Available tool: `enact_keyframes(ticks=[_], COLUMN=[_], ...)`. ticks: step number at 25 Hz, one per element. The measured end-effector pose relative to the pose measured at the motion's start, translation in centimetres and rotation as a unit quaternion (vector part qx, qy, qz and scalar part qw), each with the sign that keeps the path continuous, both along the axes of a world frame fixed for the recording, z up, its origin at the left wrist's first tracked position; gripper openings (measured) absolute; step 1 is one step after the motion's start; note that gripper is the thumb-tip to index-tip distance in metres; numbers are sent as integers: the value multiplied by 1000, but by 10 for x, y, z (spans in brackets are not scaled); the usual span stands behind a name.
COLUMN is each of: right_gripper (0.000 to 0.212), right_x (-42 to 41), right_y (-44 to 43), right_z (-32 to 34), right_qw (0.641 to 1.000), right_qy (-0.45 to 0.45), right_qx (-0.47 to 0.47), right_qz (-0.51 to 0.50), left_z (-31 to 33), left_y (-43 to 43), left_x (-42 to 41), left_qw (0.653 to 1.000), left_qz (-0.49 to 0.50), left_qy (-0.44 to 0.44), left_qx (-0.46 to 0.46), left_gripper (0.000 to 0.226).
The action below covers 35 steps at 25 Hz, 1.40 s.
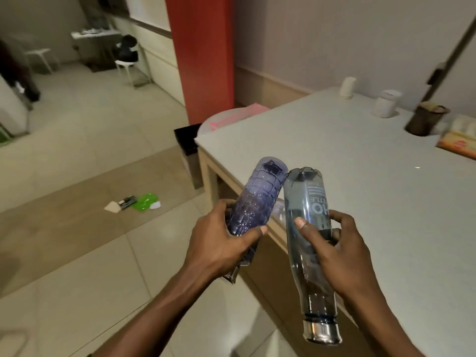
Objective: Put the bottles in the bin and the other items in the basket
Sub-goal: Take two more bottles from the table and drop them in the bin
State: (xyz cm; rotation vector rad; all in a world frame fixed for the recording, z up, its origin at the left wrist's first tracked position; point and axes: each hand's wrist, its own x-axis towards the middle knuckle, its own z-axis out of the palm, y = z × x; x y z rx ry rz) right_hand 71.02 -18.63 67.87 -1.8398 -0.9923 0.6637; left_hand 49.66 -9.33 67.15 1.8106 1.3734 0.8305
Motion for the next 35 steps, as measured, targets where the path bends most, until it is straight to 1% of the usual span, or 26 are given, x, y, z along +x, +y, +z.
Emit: enact_keyframes(ticks=[2,3,5,7,11,14,16,21,23,26,28,30,32,35], right_gripper=[94,93,85,79,70,72,76,73,73,75,77,79,75,73], right_x=[-39,-57,-86,-111,-151,-180,-202,-253,-270,-297,-315,-331,-347,-380], right_y=[33,48,71,99,170,231,281,394,428,488,529,569,608,667], right_z=[-7,-11,-20,-35,-65,-87,-101,-117,-122,-129,-136,-143,-148,-143], right_qw=[999,999,996,991,977,969,966,949,952,956,953,954,957,965], right_qy=[0,2,17,27,39,67,76,96,62,30,29,33,39,53], right_qx=[-13,-14,-15,-38,-97,-116,-116,-126,-111,-118,-133,-141,-154,-170], right_qz=[34,50,84,123,184,210,220,274,277,267,271,262,242,194], left_z=[-12,-18,-30,-44,-74,-91,-99,-100,-98,-100,-109,-117,-124,-128], left_y=[16,24,35,54,103,145,183,272,302,352,389,430,476,553], left_x=[-43,-63,-93,-121,-160,-183,-200,-249,-266,-290,-306,-323,-345,-384], left_qw=[999,999,996,991,977,966,957,937,935,931,934,935,939,953], left_qz=[30,43,76,113,168,205,236,302,311,321,312,301,278,230], left_qy=[-5,-6,-7,-9,1,19,22,59,74,64,72,75,73,80], left_qx=[-20,-29,-49,-75,-131,-157,-167,-164,-153,-160,-157,-171,-188,-178], left_gripper=[77,75,72,68,68,71,73,71,71,69,69,75,80,81])
